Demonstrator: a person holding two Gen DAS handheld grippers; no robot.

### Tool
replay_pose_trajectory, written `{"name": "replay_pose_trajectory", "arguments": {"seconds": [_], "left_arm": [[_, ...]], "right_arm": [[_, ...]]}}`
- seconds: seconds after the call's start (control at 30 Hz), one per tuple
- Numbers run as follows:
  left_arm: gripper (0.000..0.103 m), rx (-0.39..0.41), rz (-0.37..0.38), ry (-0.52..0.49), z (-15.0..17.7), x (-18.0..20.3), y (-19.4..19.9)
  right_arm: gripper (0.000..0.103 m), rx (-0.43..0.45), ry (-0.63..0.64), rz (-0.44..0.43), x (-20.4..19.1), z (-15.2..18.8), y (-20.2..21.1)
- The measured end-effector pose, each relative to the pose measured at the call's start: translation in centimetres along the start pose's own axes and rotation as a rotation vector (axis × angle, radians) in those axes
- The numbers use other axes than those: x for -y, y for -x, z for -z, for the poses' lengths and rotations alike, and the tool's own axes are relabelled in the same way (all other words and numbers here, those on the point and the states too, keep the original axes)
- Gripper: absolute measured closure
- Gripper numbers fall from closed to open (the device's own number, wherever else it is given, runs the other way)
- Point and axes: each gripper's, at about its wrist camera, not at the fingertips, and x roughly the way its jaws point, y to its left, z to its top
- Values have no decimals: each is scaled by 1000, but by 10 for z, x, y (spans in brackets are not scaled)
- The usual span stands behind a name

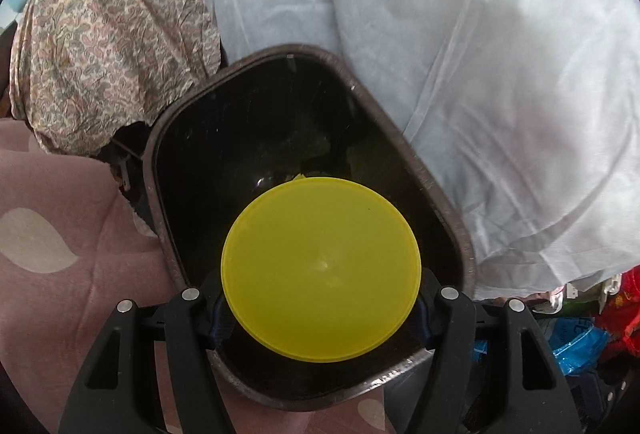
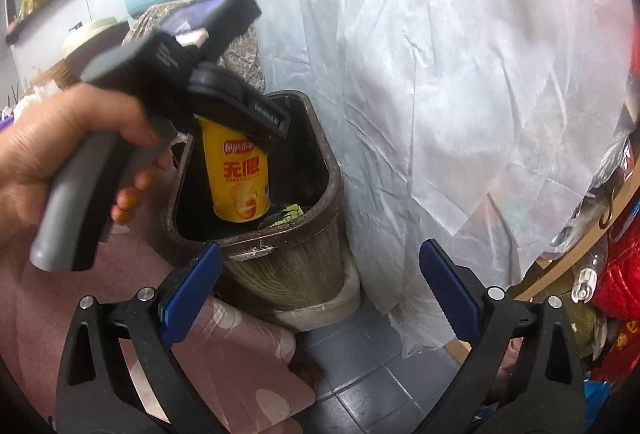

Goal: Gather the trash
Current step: 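Lower the Lay's can into the bin and open the left gripper, then return to the table and grasp the white tissue with the right gripper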

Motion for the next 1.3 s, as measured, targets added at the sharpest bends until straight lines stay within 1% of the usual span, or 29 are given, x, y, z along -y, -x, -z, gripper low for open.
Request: {"name": "replay_pose_trajectory", "arguments": {"seconds": [0.03, 0.07, 0.1, 0.17, 0.27, 0.33, 0.43, 0.53, 0.67, 0.73, 0.83, 0.9, 0.97, 1.03, 1.2, 1.3], "left_arm": [[35, -4, -9, -3, 0, 0, -3], [29, -13, -20, -8, 0, 1, -5], [26, -14, -29, -10, 1, 2, -5], [20, 5, -40, -11, 1, 4, -1], [17, 31, -13, -14, -1, 5, 14], [16, 67, 6, -22, 0, 7, 30], [13, 140, 65, -38, 5, 7, 62], [11, 239, 114, -64, 20, 2, 105], [6, 366, 151, -96, 48, -6, 155], [5, 424, 151, -119, 66, -14, 179], [5, 490, 134, -149, 92, -30, 206], [5, 525, 116, -161, 110, -43, 219], [5, 544, 97, -157, 126, -62, 229], [5, 559, 79, -134, 142, -83, 235], [5, 599, 6, -24, 187, -143, 254], [5, 589, -24, 42, 214, -176, 259]], "right_arm": [[6, 5, -6, 1, 1, 0, 1], [6, 7, -11, 2, 2, 0, 3], [6, 9, -17, -1, 4, 1, 3], [6, 12, -23, -8, 5, 2, 4], [6, 20, -21, -12, 5, 2, 10], [6, 25, -18, -3, 4, 1, 15], [6, 34, 2, 20, 3, 2, 24], [6, 31, 11, 25, 2, 4, 31], [6, 17, 0, -10, -2, 4, 40], [6, 26, 8, -17, -10, 1, 48], [6, 47, 47, -40, -27, -7, 61], [6, 62, 74, -86, -41, -13, 69], [6, 80, 91, -114, -55, -21, 78], [6, 86, 118, -149, -71, -28, 85], [6, 104, 190, -234, -114, -38, 103], [6, 87, 212, -290, -136, -44, 106]]}}
